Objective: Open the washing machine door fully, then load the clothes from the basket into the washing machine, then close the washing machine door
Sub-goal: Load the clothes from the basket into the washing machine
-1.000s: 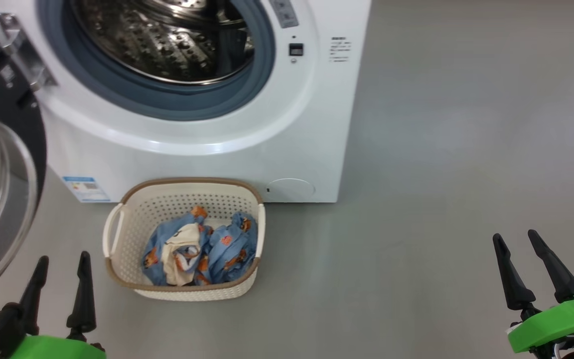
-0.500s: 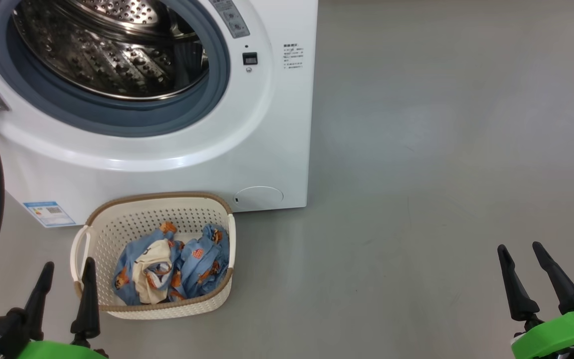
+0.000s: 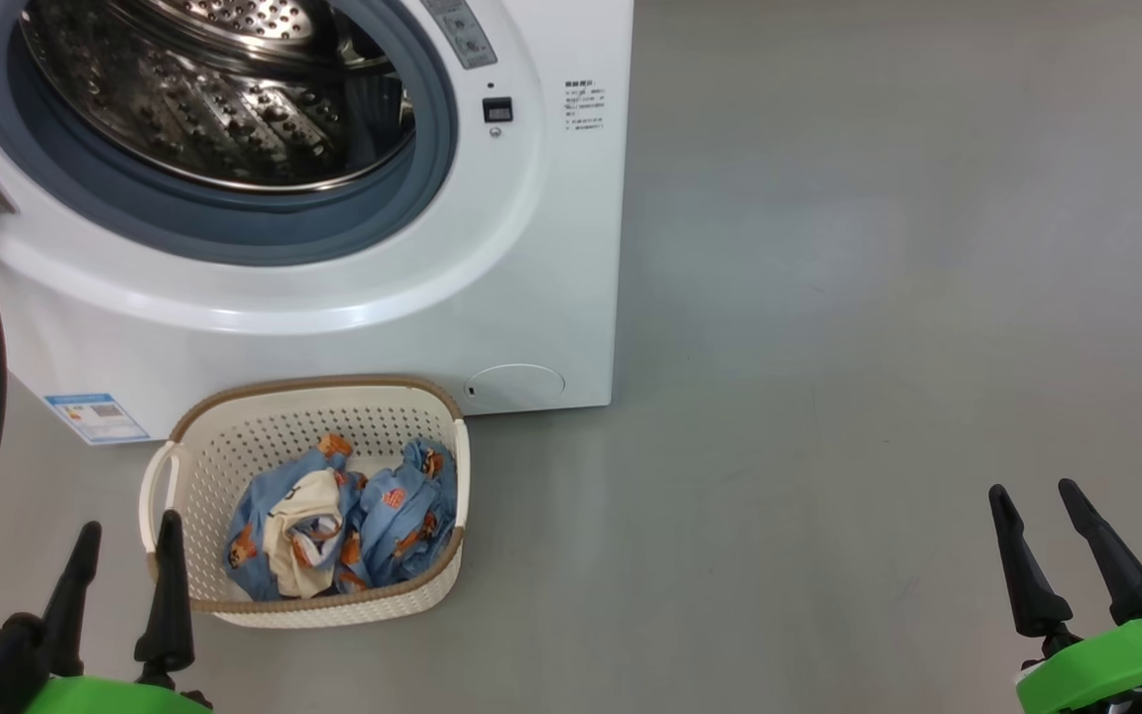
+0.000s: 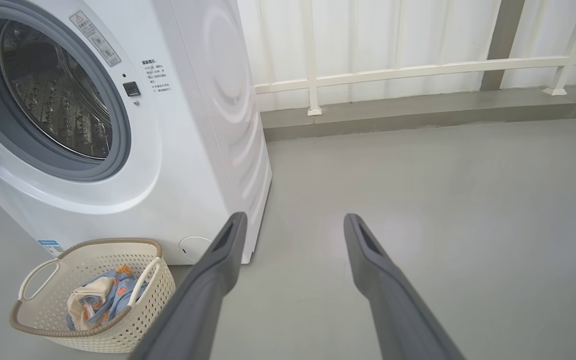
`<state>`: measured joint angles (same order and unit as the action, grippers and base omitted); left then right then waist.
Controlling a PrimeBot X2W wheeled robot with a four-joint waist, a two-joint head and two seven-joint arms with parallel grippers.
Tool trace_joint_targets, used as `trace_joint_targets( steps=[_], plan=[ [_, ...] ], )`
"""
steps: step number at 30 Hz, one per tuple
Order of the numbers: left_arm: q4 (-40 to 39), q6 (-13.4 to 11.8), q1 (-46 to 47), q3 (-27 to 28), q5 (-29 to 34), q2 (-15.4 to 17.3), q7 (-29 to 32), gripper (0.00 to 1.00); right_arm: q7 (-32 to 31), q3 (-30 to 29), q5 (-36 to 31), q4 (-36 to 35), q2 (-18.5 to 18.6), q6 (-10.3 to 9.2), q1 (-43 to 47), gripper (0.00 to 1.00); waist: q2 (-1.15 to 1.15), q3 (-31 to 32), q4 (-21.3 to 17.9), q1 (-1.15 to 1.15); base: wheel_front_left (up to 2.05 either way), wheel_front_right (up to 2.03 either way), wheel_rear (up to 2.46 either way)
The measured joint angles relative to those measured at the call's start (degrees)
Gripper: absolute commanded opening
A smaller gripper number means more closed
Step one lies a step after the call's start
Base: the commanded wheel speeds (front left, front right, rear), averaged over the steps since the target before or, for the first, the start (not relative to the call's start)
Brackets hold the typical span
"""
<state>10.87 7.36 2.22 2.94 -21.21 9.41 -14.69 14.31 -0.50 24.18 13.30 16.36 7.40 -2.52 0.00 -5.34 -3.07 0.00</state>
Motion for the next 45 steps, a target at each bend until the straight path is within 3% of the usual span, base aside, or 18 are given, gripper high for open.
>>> trace_joint_targets(
  steps=[22, 36, 45],
  plan=[
    [0.3, 0.0, 0.5, -0.6, -0.8, 0.2, 0.0, 1.00, 0.0, 0.5, -0.1, -0.2, -0.2, 0.00, -0.8, 1.00, 0.00, -1.1, 0.5, 0.00, 0.46, -1.56, 1.10],
    [0.7, 0.0, 0.7, -1.4, -0.1, -0.7, 0.0, 1.00, 0.0, 1.0, -0.1, -0.6, -0.4, 0.00, -1.0, 1.00, 0.00, -1.6, 0.9, 0.00, 0.12, -0.14, 0.02],
    [4.9, 0.0, 1.3, -3.9, 0.2, -1.8, 0.0, 1.00, 0.0, 1.9, -0.1, -1.2, -1.3, 0.00, -2.7, 1.00, 0.00, -4.0, 0.7, 0.00, 0.00, 0.00, 0.00]
  ],
)
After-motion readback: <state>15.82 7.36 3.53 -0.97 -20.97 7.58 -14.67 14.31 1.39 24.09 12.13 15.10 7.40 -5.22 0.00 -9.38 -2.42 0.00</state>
